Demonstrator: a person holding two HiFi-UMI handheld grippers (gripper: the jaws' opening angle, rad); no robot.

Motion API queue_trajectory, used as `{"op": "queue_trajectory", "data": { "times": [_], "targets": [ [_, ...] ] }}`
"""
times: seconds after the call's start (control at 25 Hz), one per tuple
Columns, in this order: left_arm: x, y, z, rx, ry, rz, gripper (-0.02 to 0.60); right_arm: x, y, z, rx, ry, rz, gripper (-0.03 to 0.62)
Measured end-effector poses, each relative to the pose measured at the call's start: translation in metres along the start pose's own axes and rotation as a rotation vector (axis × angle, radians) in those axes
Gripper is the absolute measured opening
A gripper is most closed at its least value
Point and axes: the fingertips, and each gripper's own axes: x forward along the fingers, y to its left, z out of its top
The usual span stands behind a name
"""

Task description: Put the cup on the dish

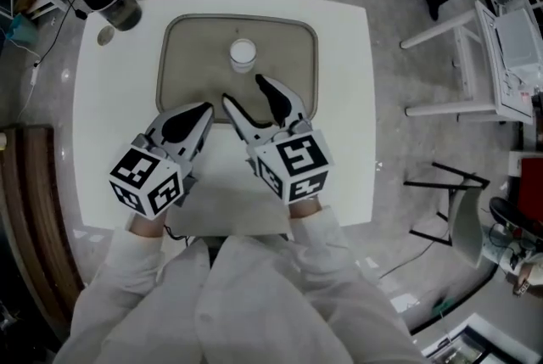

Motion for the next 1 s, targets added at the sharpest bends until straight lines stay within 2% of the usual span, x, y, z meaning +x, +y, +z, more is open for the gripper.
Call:
{"op": "queue_trajectory", "data": {
  "times": [0.12, 0.28, 0.44, 0.64, 0.76, 0.88, 1.0],
  "targets": [
    [-0.025, -0.025, 0.002, 0.03, -0.007, -0.008, 0.008, -0.028, 0.024, 0.011, -0.02, -0.027, -0.005, 0.265],
    [-0.05, -0.046, 0.013, 0.111, -0.026, -0.043, 0.008, -0.058, 0.047, 0.043, -0.048, -0.124, -0.049, 0.265],
    [-0.075, -0.073, 0.022, 0.175, -0.05, -0.078, 0.008, -0.091, 0.073, 0.066, -0.087, -0.19, -0.053, 0.264],
    [-0.102, -0.11, 0.02, 0.254, -0.069, -0.131, 0.008, -0.131, 0.103, 0.07, -0.103, -0.23, -0.052, 0.262],
    [-0.122, -0.123, 0.024, 0.278, -0.114, -0.141, 0.009, -0.147, 0.127, 0.072, -0.116, -0.258, -0.023, 0.252],
    [-0.14, -0.135, 0.028, 0.298, -0.147, -0.15, 0.008, -0.163, 0.146, 0.074, -0.116, -0.282, -0.004, 0.216],
    [-0.154, -0.142, 0.031, 0.305, -0.168, -0.146, 0.008, -0.174, 0.154, 0.074, -0.14, -0.289, -0.027, 0.127]
  ]
}}
